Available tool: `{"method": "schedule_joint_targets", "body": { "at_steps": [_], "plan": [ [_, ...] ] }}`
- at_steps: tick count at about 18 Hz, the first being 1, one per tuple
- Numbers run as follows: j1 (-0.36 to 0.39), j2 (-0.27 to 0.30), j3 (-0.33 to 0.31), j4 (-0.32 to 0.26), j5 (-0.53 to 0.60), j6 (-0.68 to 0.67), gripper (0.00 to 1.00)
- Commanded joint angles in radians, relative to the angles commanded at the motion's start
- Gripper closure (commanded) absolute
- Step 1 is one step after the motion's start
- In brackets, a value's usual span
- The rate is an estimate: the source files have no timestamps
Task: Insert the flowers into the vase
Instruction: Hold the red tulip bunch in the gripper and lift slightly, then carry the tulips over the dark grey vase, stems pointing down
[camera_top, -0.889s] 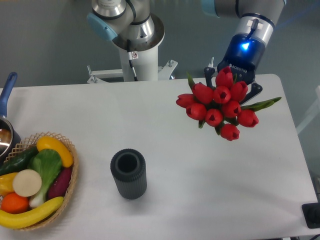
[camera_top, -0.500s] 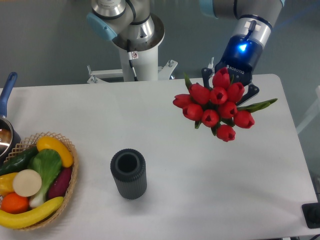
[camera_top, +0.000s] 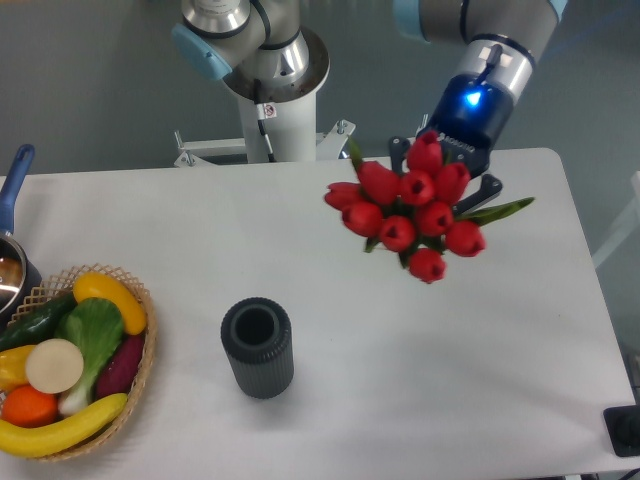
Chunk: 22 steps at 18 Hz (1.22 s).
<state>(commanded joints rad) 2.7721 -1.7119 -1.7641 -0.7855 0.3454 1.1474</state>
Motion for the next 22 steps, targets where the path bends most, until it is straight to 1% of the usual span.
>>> {"method": "schedule_joint_targets", "body": {
  "at_steps": [3,6,7,8,11,16,19,22],
  "plan": [
    [-0.025,-0.035,0.002,0.018,-0.104,0.011,0.76],
    [-0.093,-0.061,-0.001,0.025,-0.147,0.125,0.76],
    [-0.118,-0.072,0.002,0.025,-0.172,0.158,0.79],
    [-0.13,-0.077,0.002,0.025,-0.175,0.158,0.83],
    [-0.16,-0.081,0.0,0.025,-0.177,0.16,0.83],
    [-0.184,-0.092,0.037,0.023,-0.183,0.158,0.82],
    [-0.215,-0.126,0.044,0.023,-0.183,0.158,0.82],
    [-0.218,-0.147,0.045,0.022,-0.183,0.156,0.81]
  ]
}}
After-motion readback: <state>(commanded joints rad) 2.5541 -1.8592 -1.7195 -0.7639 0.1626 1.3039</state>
